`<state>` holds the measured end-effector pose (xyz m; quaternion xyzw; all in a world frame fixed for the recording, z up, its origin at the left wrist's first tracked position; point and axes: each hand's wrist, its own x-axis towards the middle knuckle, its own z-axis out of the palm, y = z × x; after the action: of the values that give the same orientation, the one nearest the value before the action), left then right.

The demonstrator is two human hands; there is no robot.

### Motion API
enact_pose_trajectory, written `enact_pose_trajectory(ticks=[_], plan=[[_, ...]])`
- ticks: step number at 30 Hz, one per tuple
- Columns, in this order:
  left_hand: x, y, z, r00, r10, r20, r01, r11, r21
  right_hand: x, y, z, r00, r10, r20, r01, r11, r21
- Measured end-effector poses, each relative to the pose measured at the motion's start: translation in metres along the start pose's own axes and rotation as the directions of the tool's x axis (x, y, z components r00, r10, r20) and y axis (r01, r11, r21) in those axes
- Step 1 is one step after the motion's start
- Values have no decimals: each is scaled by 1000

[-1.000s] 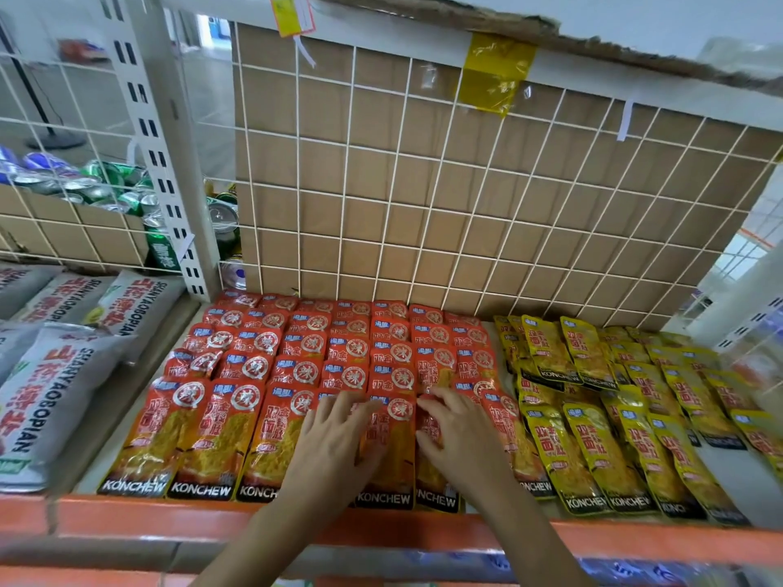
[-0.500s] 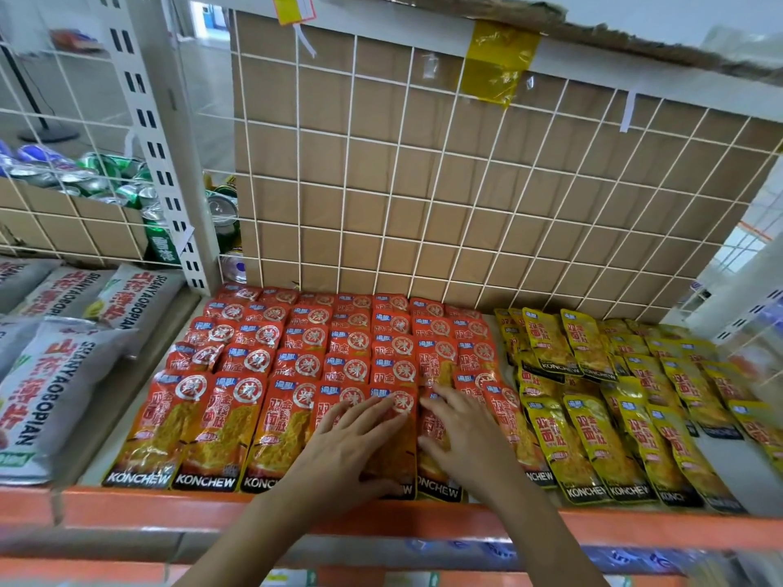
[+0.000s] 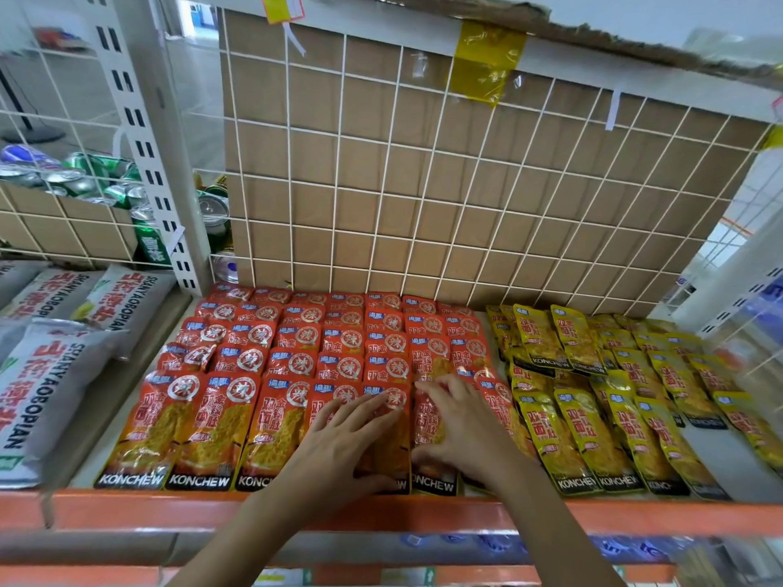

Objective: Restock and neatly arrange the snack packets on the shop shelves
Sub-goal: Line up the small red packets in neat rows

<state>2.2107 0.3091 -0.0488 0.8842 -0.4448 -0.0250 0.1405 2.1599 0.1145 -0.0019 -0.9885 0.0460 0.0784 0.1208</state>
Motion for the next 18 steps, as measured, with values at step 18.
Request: enact_pose_trajectory(ticks=[18], plan=[[2,-1,7,1000,5,-17,-3,993,120,34,29,-26,933,166,-318,17,866,500]])
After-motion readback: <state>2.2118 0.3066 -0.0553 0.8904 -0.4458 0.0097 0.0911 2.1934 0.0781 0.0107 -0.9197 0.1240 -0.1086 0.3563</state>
